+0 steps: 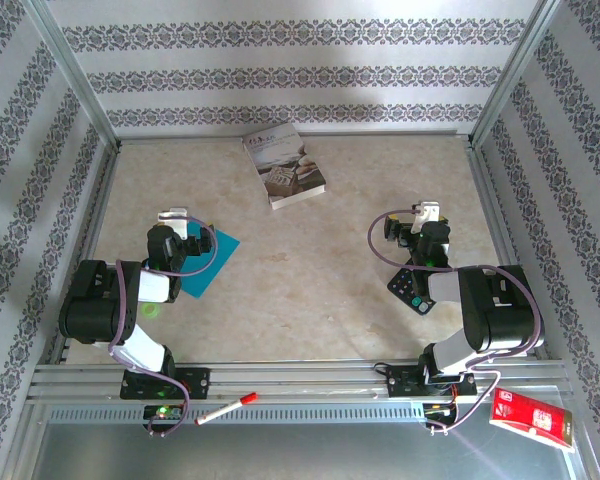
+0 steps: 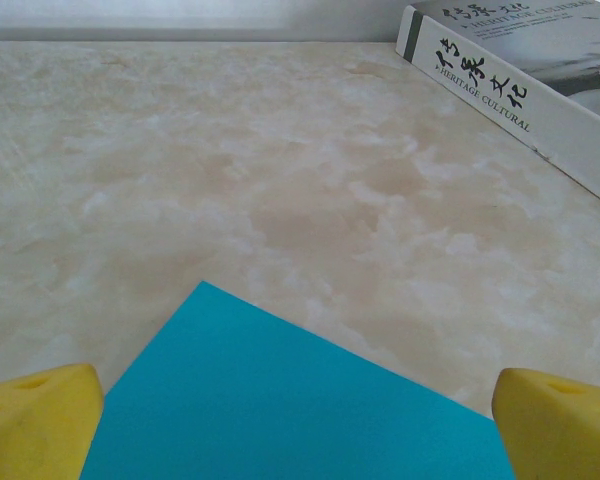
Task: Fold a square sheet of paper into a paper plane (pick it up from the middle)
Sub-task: Move the square sheet of paper to the center of the table.
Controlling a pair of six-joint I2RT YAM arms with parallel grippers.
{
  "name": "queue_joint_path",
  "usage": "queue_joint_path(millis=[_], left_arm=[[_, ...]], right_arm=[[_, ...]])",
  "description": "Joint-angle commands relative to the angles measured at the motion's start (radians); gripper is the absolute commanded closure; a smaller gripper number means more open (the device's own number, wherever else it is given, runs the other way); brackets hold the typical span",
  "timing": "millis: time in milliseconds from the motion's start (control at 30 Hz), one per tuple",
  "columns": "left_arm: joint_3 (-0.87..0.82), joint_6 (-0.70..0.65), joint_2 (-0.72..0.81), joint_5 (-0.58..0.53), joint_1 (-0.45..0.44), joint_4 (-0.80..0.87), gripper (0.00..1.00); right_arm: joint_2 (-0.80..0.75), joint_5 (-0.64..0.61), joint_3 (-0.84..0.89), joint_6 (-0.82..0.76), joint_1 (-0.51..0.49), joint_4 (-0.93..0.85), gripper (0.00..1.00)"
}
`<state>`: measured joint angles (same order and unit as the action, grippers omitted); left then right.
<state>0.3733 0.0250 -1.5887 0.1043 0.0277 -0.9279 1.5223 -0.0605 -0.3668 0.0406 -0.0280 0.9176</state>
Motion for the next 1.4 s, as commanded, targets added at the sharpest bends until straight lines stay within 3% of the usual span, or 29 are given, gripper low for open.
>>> queue_joint_path(millis=[0,100,167,267,333,400,600,667,733,900,1167,1367], left_arm=[[0.013,-0.015,-0.002,0.0,0.009,-0.019,0.0],[-0.007,-0.001,0.005,-0.028,0.008,-0.054,0.0],[-0.018,0.013,0.064,-0.072,0.008,-0.03,0.0],[0.042,0.055,0.207,-0.177,0.008,0.212,0.0],[0.113,0.138,0.281,-0.262,0.01,0.389,0.0],[0.179,0.222,0.323,-0.243,0.011,0.534,0.0],[0.322,0.574,0.334,0.11,-0.006,0.841,0.0],[0.375,0.584,0.324,0.141,-0.047,1.002,0.0],[0.44,0.533,0.308,0.115,-0.109,1.181,0.0],[0.564,0.401,0.207,-0.078,-0.224,1.523,0.0],[0.586,0.399,0.058,-0.086,-0.222,1.544,0.02],[0.555,0.423,-0.006,0.103,-0.235,1.448,0.03]], right_arm=[[0.006,0.024,-0.009,-0.009,0.01,0.025,0.02],[-0.028,-0.107,-0.018,0.004,-0.013,-0.002,0.02],[-0.114,-0.209,-0.051,0.019,-0.027,-0.143,0.02],[-0.259,-0.309,-0.09,0.098,-0.017,-0.332,0.02],[-0.359,-0.291,-0.101,0.178,0.014,-0.439,0.02],[-0.437,-0.294,-0.125,0.262,0.035,-0.571,0.02],[-0.53,-0.033,-0.19,0.482,0.036,-0.844,0.03],[-0.497,0.068,-0.237,0.478,-0.017,-0.919,0.03],[-0.44,0.089,-0.325,0.418,-0.108,-1.062,0.02],[-0.331,0.07,-0.441,0.338,-0.284,-1.201,0.02],[-0.207,0.072,-0.523,0.378,-0.397,-1.174,0.02],[-0.178,0.068,-0.508,0.389,-0.401,-1.168,0.02]])
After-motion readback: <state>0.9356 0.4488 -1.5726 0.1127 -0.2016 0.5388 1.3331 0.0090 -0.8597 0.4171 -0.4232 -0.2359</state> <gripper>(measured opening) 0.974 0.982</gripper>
